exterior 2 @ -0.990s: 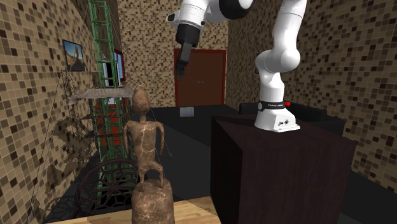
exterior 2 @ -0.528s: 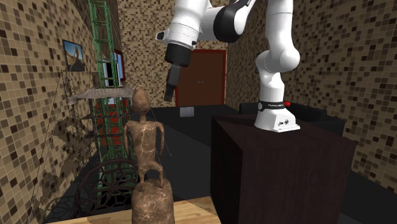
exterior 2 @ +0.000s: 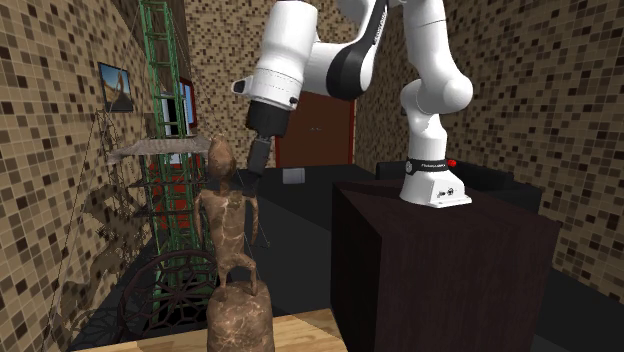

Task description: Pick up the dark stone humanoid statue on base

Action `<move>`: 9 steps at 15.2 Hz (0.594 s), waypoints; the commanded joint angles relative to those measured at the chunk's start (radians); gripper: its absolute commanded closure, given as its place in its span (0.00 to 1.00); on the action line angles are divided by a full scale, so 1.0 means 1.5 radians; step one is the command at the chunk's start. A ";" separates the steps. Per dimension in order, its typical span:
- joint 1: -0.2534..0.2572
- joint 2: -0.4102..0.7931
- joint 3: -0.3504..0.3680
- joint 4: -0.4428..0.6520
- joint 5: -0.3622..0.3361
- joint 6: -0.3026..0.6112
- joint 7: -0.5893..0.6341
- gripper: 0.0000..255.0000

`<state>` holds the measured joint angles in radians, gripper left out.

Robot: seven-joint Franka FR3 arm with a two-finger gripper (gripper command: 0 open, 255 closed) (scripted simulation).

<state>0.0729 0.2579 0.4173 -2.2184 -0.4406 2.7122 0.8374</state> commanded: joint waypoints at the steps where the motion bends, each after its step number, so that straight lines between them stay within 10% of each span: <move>1: 0.010 0.018 -0.012 0.002 -0.023 0.014 0.020 0.00; 5: 0.021 0.037 -0.027 0.003 -0.048 0.030 0.040 0.00; 6: 0.022 0.038 -0.027 0.004 -0.049 0.030 0.041 1.00; 9: 0.022 0.038 -0.027 0.004 -0.049 0.030 0.041 1.00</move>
<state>0.1048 0.3136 0.3767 -2.2111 -0.5132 2.7562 0.8979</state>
